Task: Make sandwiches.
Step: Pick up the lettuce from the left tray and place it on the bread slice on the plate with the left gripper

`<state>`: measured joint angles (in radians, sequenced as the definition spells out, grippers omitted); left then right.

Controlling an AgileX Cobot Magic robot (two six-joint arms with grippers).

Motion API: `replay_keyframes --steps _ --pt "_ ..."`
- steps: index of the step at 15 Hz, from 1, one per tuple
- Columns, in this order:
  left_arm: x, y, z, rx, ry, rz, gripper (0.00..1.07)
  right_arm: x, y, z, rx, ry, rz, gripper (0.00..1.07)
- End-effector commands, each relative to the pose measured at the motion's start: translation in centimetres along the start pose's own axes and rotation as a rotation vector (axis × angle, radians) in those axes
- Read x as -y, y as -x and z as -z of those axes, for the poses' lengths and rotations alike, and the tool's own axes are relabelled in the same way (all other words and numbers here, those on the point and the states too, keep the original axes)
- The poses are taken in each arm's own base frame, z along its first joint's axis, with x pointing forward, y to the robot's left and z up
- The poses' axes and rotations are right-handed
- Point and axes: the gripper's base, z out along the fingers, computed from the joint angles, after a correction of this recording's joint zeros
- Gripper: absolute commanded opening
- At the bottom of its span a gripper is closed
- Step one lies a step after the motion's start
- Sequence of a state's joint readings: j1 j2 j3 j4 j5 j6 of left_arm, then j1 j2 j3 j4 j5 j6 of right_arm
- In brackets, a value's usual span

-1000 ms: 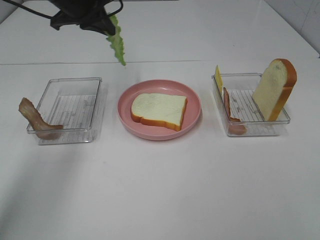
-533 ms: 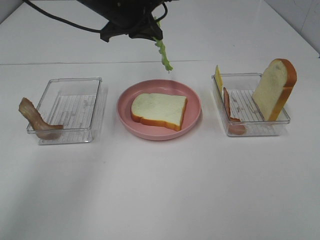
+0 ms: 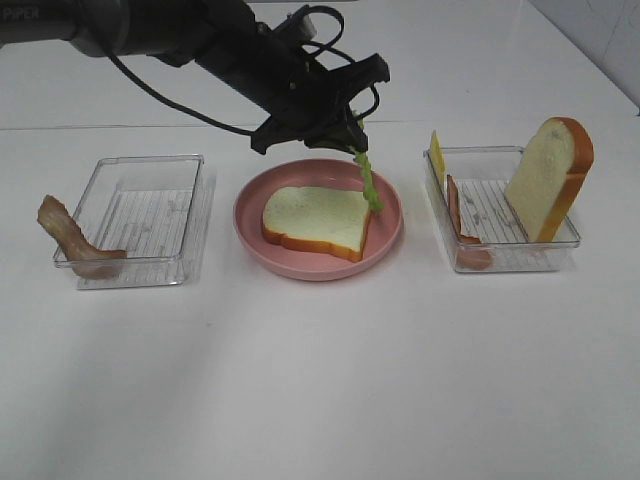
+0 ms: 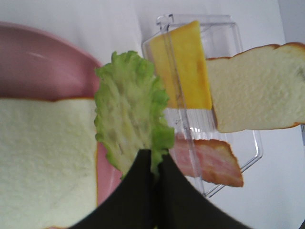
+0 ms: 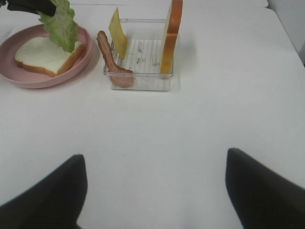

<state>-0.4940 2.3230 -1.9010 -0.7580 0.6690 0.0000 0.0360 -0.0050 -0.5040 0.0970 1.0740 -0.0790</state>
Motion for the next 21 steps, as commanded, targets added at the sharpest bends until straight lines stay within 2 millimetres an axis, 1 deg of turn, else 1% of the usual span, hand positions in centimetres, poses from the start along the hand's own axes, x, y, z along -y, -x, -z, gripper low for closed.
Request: replay_keyframes --steps 1,3,6,8,10,13,15,16,17,18,21 --pt "-0.9 -1.0 -1.1 -0.081 0.006 0.002 0.0 0.0 0.0 0.1 0.02 -0.009 0.001 0.76" --pt "-1.6 -0.8 -0.9 -0.082 0.034 -0.064 0.0 0.0 0.0 0.1 0.02 -0.009 0.0 0.76" --pt "-2.4 -0.3 -0.5 -0.076 0.069 -0.091 0.0 0.0 0.0 0.1 0.02 -0.009 0.0 0.76" --pt "-3.2 -0.2 -0.1 -0.104 0.106 -0.12 0.0 0.0 0.0 0.1 0.02 -0.009 0.0 0.76" --pt "-3.4 -0.2 0.0 -0.115 0.131 -0.15 0.01 0.0 0.0 0.1 0.02 -0.009 -0.001 0.76" --pt "-3.1 0.1 0.8 -0.102 0.165 -0.221 0.09 0.0 0.0 0.1 0.02 -0.009 -0.001 0.76" --pt "-2.9 0.4 1.4 -0.092 0.185 -0.29 0.13 0.0 0.0 0.1 0.02 -0.009 -0.001 0.76" --pt "-2.9 0.4 1.4 -0.091 0.185 -0.291 0.13 0.0 0.0 0.1 0.02 -0.009 -0.001 0.76" --pt "-3.0 0.4 1.4 -0.091 0.186 -0.289 0.17 0.0 0.0 0.1 0.02 -0.009 -0.001 0.76" --pt "-3.0 0.4 1.4 -0.084 0.196 -0.295 0.24 0.0 0.0 0.1 0.02 -0.009 -0.001 0.76" --pt "-3.1 0.9 2.0 -0.05 0.249 -0.344 0.61 0.0 0.0 0.1 0.02 -0.009 -0.001 0.76"
